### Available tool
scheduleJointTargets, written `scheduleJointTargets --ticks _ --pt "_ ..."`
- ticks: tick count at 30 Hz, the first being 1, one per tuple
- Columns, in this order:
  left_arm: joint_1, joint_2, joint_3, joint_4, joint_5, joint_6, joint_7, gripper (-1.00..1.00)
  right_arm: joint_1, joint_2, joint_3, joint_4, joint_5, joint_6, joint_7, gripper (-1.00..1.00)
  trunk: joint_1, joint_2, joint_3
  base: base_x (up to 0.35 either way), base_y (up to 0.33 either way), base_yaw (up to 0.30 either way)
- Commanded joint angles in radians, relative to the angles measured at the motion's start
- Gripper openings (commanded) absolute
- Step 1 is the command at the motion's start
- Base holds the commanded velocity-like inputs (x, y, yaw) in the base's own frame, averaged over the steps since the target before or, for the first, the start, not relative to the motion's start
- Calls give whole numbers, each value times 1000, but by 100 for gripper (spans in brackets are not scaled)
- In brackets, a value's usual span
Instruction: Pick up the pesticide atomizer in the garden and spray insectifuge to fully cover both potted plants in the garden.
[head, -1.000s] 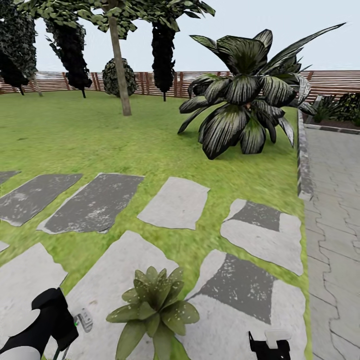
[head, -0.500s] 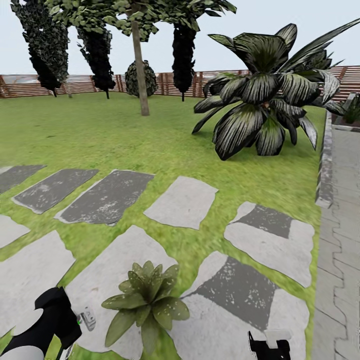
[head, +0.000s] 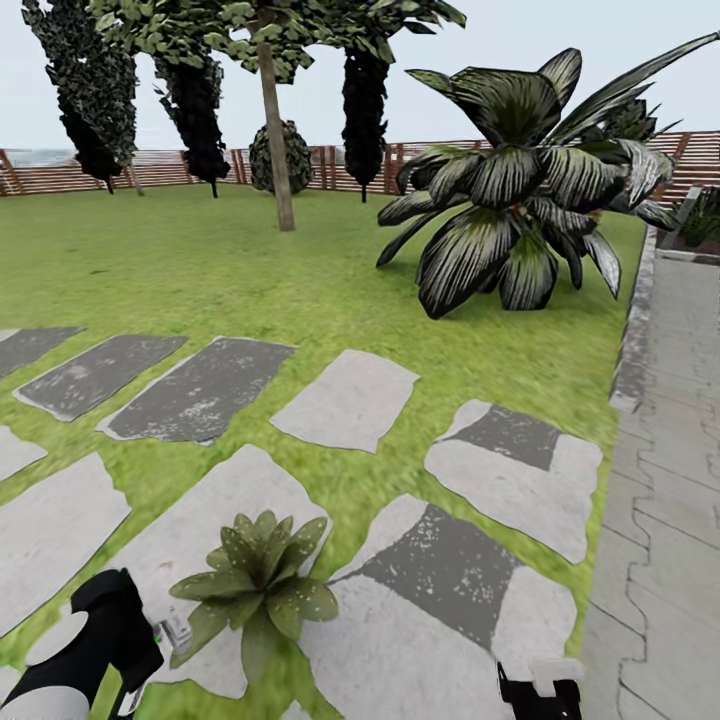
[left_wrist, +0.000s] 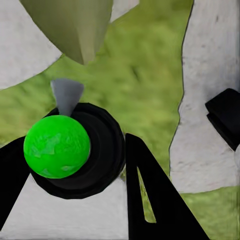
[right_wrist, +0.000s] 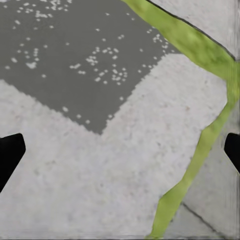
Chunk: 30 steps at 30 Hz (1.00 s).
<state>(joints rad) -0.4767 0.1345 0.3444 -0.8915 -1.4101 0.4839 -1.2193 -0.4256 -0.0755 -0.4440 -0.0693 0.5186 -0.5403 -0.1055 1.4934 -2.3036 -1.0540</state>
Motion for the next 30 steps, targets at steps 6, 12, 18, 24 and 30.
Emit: scheduleJointTargets --ticks 6,12,18,24,30 --pt "-3 -1 -2 -1 -6 47 -7 -100 -1 0 -3 2 11 -3 -7 100 -1 0 -1 -278 -212 173" --pt "-6 -1 -11 -1 -35 48 -11 -100 -1 0 -2 2 11 -3 -7 100 -1 0 -1 -231 -182 274" --pt "-73 5 -48 -3 -74 57 -128 -100 -1 0 -2 2 11 -3 -7 100 -1 0 -1 -21 -18 278" --pt "-145 -15 -70 -29 -230 126 -253 -100 -1 0 -3 2 11 -3 -7 100 -1 0 -1 -1 0 214" --pt "-142 -18 -71 -99 -245 130 -352 -100 -1 -1 -4 2 11 -3 -7 100 -1 0 -1 0 0 11"
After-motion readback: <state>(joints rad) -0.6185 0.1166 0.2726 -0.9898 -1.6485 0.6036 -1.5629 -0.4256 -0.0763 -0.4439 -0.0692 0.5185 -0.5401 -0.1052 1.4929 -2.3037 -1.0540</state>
